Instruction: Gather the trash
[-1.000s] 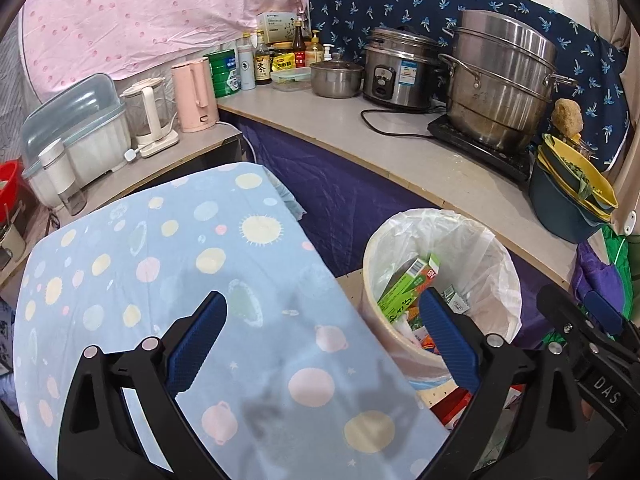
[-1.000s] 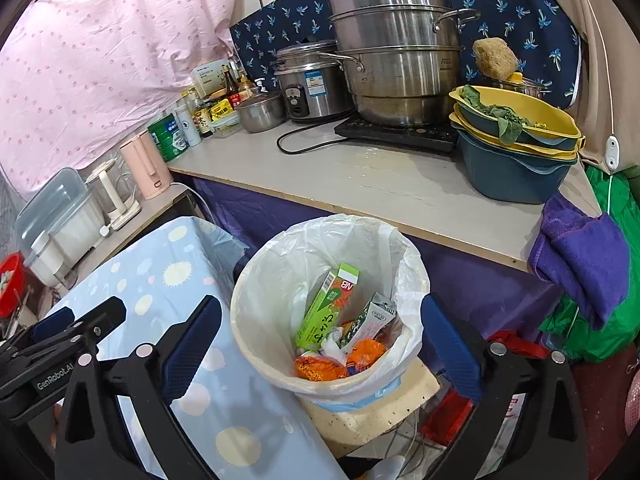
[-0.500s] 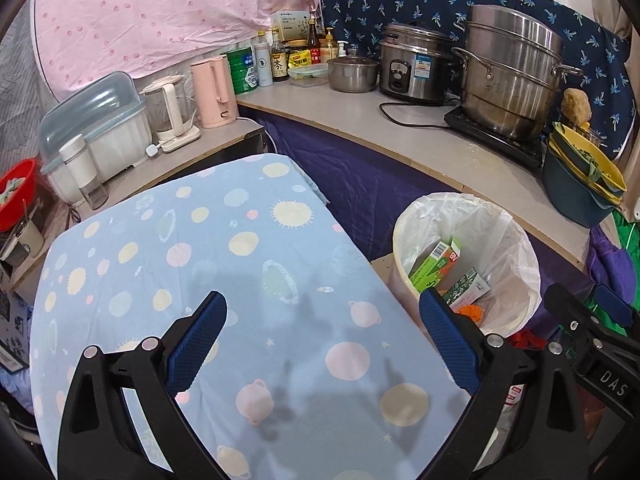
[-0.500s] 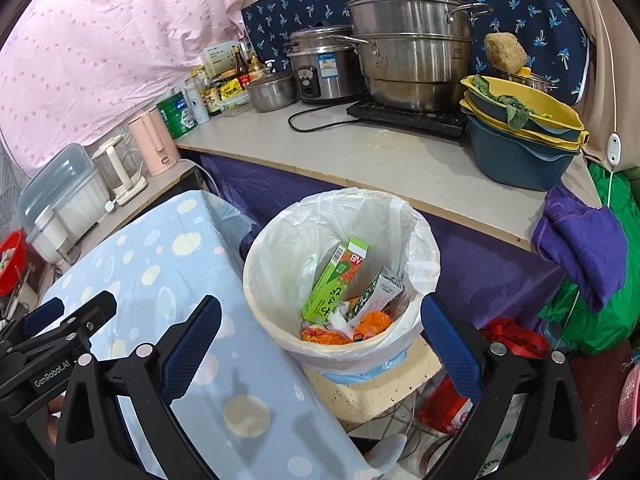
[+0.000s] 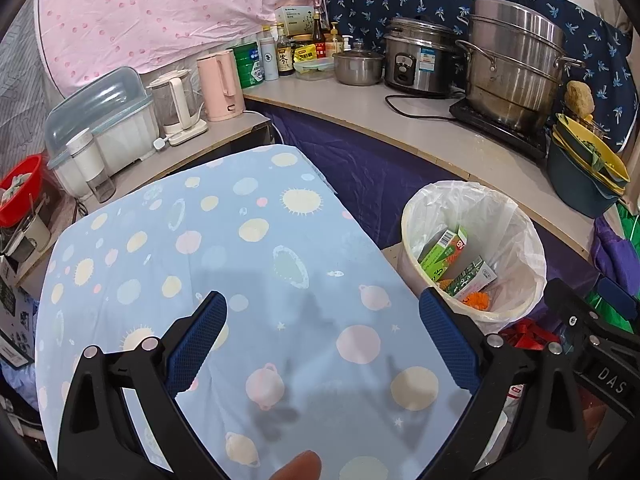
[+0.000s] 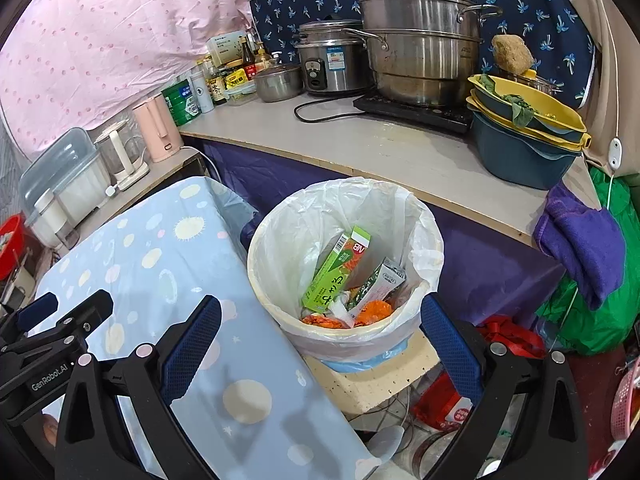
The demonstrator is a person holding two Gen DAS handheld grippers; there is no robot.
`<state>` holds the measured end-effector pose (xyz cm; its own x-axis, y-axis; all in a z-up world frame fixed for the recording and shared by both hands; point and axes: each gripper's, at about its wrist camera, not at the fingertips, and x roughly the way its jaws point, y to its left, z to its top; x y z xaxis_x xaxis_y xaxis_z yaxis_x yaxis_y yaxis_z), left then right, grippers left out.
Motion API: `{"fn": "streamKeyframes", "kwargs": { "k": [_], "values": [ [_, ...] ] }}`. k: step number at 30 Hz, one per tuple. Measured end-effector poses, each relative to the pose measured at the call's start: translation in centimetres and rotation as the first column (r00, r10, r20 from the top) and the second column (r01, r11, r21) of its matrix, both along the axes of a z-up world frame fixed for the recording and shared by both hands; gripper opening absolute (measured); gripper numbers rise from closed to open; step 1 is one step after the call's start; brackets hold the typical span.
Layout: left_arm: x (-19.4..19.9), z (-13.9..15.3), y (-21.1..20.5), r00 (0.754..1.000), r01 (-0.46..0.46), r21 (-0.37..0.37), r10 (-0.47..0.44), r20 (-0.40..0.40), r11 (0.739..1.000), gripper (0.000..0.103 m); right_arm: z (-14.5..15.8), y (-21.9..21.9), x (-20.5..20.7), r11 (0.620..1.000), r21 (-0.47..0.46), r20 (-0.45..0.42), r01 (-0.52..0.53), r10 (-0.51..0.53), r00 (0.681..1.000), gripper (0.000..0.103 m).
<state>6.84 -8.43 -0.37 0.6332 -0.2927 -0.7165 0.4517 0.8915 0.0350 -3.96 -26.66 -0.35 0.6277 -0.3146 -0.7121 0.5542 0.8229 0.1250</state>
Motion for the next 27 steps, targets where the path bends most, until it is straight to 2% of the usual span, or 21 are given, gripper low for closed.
{"fn": "streamKeyframes", "kwargs": {
  "k": [27],
  "values": [
    [1.6, -0.8, -1.3, 0.999, -0.030, 0.009, 0.030, -0.041, 1.000, 0.093, -0.4, -1.7, 1.9, 1.000, -0.002, -0.034, -0.011, 0.010, 0.999, 0.096]
  ]
}}
